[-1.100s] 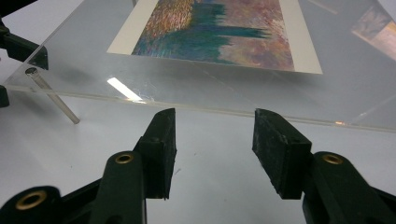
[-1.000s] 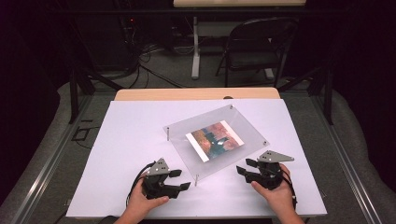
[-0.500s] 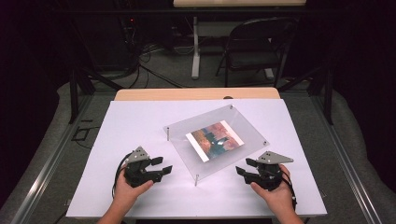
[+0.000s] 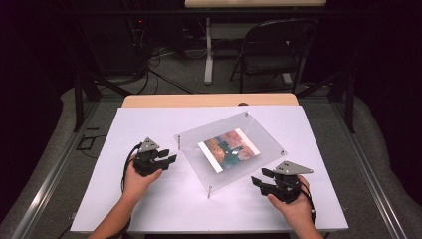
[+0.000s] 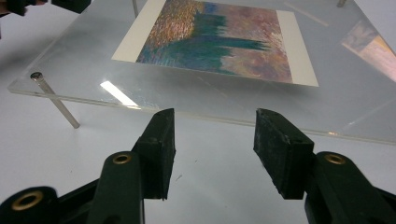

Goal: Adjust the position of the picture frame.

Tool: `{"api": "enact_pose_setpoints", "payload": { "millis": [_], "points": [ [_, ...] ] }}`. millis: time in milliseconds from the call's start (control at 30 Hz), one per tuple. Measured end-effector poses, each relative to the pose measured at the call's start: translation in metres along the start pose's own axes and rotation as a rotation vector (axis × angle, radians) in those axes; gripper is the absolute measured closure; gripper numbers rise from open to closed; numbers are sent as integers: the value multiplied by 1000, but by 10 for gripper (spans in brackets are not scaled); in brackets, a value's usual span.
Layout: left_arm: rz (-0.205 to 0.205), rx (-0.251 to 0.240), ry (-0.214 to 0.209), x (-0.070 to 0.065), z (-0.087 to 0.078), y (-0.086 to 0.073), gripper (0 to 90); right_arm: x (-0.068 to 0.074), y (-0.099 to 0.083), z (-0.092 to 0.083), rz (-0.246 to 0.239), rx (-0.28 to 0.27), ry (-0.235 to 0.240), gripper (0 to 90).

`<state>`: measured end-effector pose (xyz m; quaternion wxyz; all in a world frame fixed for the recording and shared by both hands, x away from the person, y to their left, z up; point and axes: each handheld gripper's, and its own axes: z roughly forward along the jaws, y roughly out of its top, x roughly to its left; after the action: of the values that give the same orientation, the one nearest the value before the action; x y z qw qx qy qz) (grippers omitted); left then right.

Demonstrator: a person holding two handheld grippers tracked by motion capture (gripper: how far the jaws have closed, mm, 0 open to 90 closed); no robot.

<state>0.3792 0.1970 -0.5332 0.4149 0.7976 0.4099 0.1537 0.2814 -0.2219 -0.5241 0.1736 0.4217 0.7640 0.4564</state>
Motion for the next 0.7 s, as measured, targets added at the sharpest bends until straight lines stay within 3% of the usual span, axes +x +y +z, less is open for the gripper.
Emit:
{"api": "enact_pose_setpoints", "payload": {
  "millis": [300, 700],
  "points": [
    [-6, -2, 26, 16, 28, 11, 626, -2, -1, 0, 10, -2, 15, 489],
    [3, 25, 15, 18, 52, 17, 709, -1, -5, -2, 26, 1, 13, 492]
  ]
}}
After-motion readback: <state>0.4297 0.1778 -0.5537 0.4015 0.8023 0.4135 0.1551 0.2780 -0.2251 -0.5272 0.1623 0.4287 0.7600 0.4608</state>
